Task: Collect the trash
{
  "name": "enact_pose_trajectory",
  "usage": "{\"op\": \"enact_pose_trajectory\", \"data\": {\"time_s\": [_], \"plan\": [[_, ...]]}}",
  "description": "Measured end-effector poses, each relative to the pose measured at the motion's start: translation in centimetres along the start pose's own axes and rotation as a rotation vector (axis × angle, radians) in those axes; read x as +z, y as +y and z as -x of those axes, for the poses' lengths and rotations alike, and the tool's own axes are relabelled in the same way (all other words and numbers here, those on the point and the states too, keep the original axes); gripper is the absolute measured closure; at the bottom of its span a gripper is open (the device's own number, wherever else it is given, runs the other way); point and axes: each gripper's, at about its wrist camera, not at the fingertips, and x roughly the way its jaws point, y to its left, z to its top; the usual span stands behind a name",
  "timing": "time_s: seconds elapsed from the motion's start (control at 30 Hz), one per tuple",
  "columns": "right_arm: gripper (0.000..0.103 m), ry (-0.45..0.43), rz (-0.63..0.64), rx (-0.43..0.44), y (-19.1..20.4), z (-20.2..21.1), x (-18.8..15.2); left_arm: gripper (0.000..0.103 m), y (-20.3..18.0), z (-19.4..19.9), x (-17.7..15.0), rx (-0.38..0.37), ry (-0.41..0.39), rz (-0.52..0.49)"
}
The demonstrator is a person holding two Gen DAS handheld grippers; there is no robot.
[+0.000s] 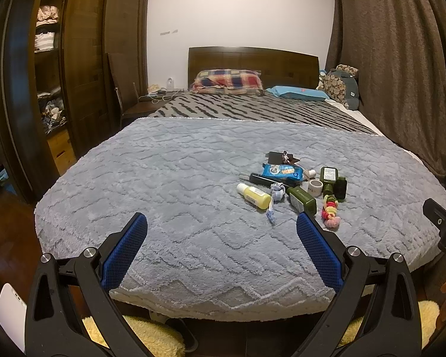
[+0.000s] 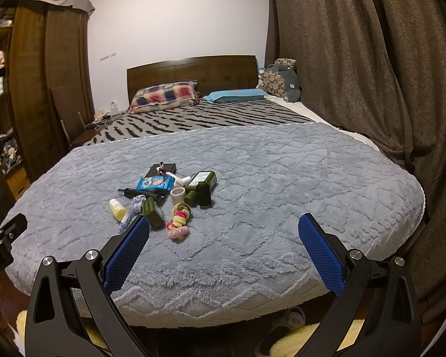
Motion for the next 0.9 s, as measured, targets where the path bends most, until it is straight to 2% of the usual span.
{"op": "enact_pose_trajectory", "data": {"time_s": [0.2, 0.4, 0.53, 0.73, 0.9], "plan": [[0.003, -0.058, -0.006, -0.025, -0.4, -0.3, 1.1, 0.008, 0.2, -0.5, 0.5, 0.016, -0.012, -0.024], [0.003, -0.093, 0.035, -0.06, -0.1, -2.3, 1.7, 0.008, 0.2, -3.0, 1.2, 0.025, -0.005, -0.017], [0.003, -0.046, 0.045, -0.052, 0.3, -5.1, 0.8, 0.008, -0.2, -5.9, 0.6, 0.024, 0.038, -0.023], [0.003, 0.082, 0.063, 0.06, 1.5, -10.0, -1.3, 0.009, -1.0, -10.5, -1.3, 0.028, 0.112, -0.1], [0.003, 0.167, 0.012, 0.12, 2.0, -13.9, -2.7, 0.01, -1.3, -13.4, -2.6, -0.012, 0.162, -0.114]]}}
